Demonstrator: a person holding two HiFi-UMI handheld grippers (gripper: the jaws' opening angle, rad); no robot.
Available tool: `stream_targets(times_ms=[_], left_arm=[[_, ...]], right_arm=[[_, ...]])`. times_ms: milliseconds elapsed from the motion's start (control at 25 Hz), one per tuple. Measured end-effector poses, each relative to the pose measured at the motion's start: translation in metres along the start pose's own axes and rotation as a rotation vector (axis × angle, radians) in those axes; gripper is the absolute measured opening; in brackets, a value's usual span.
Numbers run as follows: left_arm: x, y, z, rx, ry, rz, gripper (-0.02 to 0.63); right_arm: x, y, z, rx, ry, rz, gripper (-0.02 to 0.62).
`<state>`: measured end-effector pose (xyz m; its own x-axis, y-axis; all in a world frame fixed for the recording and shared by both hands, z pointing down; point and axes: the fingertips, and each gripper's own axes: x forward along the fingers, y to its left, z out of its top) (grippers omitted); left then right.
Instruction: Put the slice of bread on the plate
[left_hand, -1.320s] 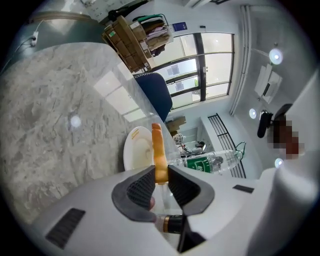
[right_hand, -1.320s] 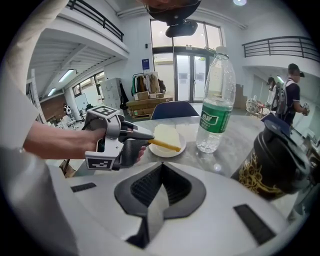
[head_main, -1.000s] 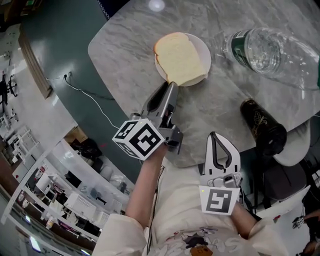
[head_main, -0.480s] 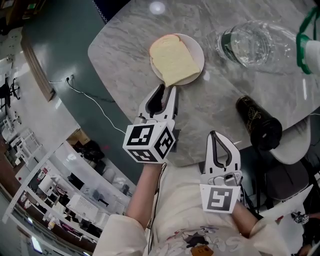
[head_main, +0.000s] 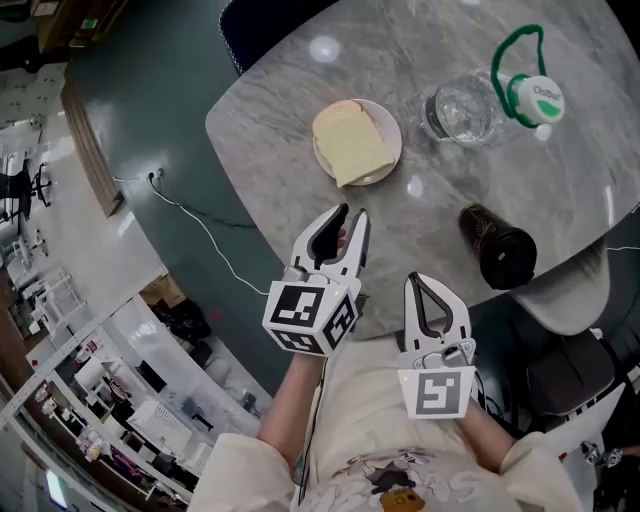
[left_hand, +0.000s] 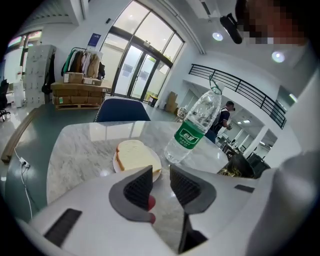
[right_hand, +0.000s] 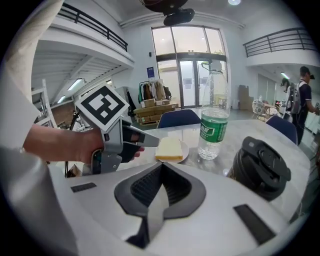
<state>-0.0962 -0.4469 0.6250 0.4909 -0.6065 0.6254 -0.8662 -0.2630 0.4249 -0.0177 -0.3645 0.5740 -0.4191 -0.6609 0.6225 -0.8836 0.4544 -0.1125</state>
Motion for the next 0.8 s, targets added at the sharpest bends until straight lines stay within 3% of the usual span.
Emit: stream_targets(times_ms=[160,400,520,640,800], left_arm=[[-0.027,-0.023,0.013,-0.011,-0.021,-0.011,0.114],[-0.081,-0.055,0.033,0.084,-0.083,0.074,0.065],[-0.113,-0.071,0.032,0.085,-0.114,0.127,0.032],[-0.138,-0.087,0.019,0.098,-0.093,0.154,0.011],[-0.162,-0.104,0.001,0.062,-0.085,0.143,0.010]], right_arm=[[-0.019,0.012,0.006,0.065,0.005,0.074,0.006],[-0.050,0.022,0.021,-0.025,-0.032,0.129,0.005],[-0.063,0.026,0.034,-0.063,-0.067,0.168,0.005],[-0.075,0.031,0.047,-0.094,-0.108,0.166,0.005],[-0.090,0.046,0.052,-0.156,-0.124,0.173,0.005]])
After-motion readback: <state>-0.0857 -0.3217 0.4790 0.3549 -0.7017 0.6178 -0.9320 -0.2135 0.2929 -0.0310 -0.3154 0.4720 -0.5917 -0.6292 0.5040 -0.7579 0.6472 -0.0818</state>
